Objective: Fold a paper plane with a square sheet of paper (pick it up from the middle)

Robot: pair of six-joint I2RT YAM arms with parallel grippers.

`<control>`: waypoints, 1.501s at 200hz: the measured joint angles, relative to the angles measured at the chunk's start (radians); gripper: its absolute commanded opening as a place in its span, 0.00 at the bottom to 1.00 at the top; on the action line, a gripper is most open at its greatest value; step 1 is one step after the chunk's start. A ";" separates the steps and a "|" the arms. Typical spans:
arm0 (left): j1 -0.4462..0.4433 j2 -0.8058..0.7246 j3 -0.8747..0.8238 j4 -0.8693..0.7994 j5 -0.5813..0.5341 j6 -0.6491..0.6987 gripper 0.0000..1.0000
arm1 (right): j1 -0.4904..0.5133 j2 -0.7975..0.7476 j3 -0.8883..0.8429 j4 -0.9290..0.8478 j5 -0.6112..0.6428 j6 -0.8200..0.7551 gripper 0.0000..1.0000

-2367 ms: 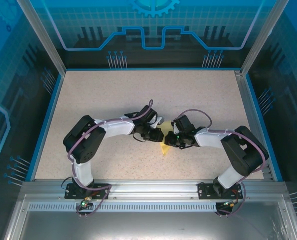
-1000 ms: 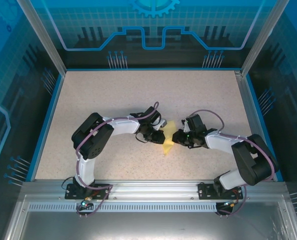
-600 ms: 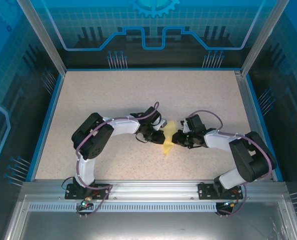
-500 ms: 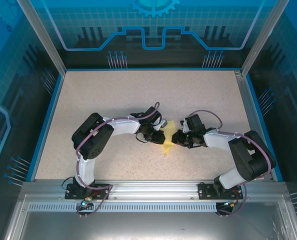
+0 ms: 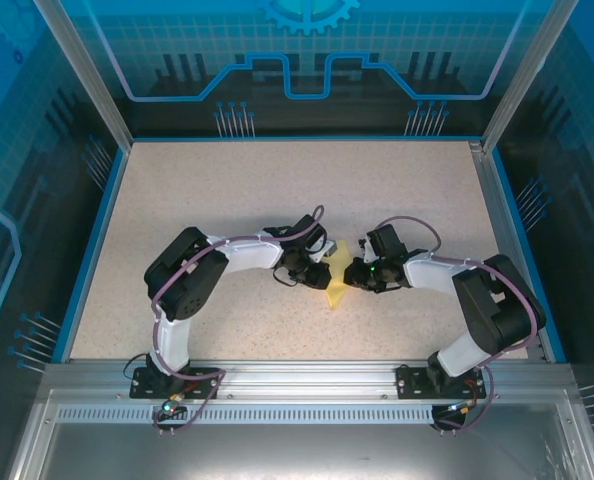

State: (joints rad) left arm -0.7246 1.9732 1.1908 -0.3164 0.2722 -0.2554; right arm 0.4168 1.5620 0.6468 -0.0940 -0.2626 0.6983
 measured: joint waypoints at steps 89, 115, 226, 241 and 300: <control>-0.026 -0.006 0.006 -0.011 -0.069 0.029 0.15 | -0.039 0.027 0.042 -0.051 0.014 -0.017 0.14; -0.026 -0.007 0.006 -0.011 -0.069 0.030 0.15 | -0.052 0.039 0.056 -0.070 -0.005 -0.026 0.15; -0.027 -0.007 0.008 -0.012 -0.069 0.030 0.15 | -0.032 -0.051 0.072 -0.064 0.019 -0.040 0.13; -0.027 -0.007 0.008 -0.012 -0.069 0.031 0.15 | -0.014 -0.035 0.072 -0.045 0.014 -0.036 0.13; -0.027 -0.007 0.008 -0.012 -0.069 0.031 0.15 | -0.012 0.083 0.103 -0.036 0.022 -0.054 0.12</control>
State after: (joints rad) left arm -0.7513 1.9663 1.1984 -0.3286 0.2031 -0.2249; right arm 0.4049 1.6451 0.7494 -0.1303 -0.2409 0.6445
